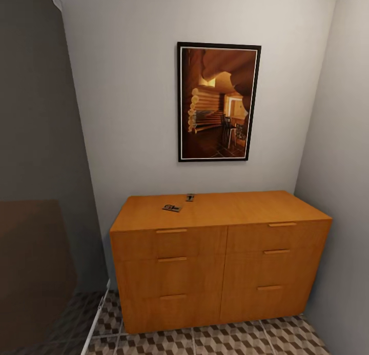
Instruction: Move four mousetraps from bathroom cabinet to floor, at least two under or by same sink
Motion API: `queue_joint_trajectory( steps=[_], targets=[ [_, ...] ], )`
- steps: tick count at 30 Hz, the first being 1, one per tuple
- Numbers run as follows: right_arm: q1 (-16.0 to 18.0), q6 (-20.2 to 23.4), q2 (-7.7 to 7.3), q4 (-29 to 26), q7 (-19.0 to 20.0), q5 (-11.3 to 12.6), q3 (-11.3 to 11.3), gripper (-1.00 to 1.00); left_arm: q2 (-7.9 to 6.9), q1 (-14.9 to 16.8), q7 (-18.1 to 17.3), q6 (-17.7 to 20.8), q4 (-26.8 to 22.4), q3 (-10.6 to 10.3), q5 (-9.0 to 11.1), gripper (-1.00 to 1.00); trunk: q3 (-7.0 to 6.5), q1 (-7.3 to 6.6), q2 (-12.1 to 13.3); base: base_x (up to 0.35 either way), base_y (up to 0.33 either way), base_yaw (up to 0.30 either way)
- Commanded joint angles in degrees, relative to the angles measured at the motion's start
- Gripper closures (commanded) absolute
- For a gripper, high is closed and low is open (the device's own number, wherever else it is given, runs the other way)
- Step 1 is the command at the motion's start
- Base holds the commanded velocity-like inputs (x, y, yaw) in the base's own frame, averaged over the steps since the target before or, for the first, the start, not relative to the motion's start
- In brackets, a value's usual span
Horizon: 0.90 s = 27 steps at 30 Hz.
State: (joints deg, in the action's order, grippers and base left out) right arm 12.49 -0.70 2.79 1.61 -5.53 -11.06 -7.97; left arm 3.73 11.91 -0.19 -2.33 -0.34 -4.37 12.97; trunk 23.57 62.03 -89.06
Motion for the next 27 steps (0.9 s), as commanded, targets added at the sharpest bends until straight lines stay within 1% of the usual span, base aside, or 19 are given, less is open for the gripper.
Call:
queue_joint_trajectory(
  steps=[1, 27],
  targets=[
    [0.08, -0.08, -0.01, 0.15, -0.25, -0.61, -0.47, -1.0, 0.0, 0.05, -0.01, -0.21, 0.07, -0.47, 0.55, -1.0, 0.06, 0.0, -0.03, 0.0, 0.0, 0.0],
    [0.08, -0.47, 0.13, 0.15, -0.65, -0.25, -0.47, -1.0, -0.12, 0.05, -0.08, -0.22, 0.07, -0.47, 0.57, -1.0, 0.06, 0.0, -0.03, 0.0, 0.0, 0.0]
  ],
)
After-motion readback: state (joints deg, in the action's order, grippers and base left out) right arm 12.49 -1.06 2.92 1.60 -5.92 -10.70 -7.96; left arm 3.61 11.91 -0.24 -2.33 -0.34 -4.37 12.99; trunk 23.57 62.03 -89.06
